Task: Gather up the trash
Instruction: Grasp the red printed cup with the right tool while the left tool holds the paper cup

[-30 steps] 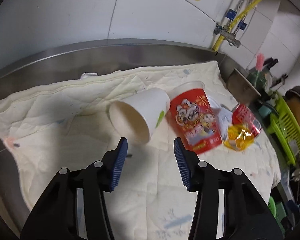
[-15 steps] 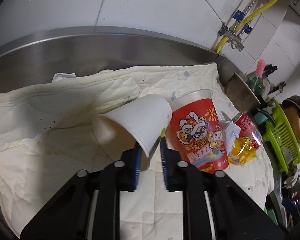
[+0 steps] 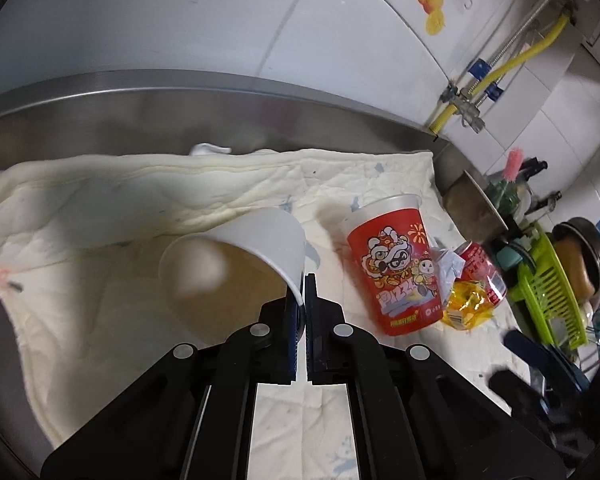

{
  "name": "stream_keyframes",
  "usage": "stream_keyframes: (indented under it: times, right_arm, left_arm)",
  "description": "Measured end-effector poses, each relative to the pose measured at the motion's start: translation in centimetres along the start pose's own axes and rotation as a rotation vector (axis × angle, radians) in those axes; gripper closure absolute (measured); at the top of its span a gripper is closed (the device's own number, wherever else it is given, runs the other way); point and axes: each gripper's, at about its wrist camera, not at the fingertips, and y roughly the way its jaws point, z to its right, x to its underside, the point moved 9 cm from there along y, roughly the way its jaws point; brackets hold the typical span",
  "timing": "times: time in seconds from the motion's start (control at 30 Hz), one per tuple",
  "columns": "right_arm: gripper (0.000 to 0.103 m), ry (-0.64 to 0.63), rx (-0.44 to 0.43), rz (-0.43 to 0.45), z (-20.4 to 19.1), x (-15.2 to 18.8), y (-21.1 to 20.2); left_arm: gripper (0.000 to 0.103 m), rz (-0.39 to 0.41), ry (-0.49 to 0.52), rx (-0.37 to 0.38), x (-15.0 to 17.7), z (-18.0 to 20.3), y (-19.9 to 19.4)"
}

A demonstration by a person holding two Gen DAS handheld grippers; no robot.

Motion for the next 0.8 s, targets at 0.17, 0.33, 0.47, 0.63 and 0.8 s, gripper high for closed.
stream_keyframes:
  times: [0.17, 0.33, 0.47, 0.63, 0.8]
  right_arm:
    - [0.036, 0.0, -0.019, -0.027, -0.3, -1.4, 2.8]
    - [0.036, -0.012, 0.011, -0.056, 0.1, -2.6, 5.6]
    - [0.036, -0.025, 0.035, -0.085, 0.3, -3.1, 7.5]
    - [0.036, -0.053, 0.073, -0.113, 0.3, -3.6, 9.1]
    - [0.034, -0.04, 0.102, -0.129, 1.0, -4.0, 10.2]
  left_arm:
    - [0.102, 0.021, -0.002, -0.008, 0.1, -0.7, -1.7]
    - [0.102, 0.033, -0.003, 0.012, 0.3, -0.6, -2.7]
    - [0.102, 0.035, -0.003, 0.023, 0.4, -0.6, -3.2]
    - [0.102, 0.043, -0.005, 0.034, 0.2, -0.5, -3.8]
    - [0.102, 0.047, -0.008, 0.036, 0.2, -0.5, -4.2]
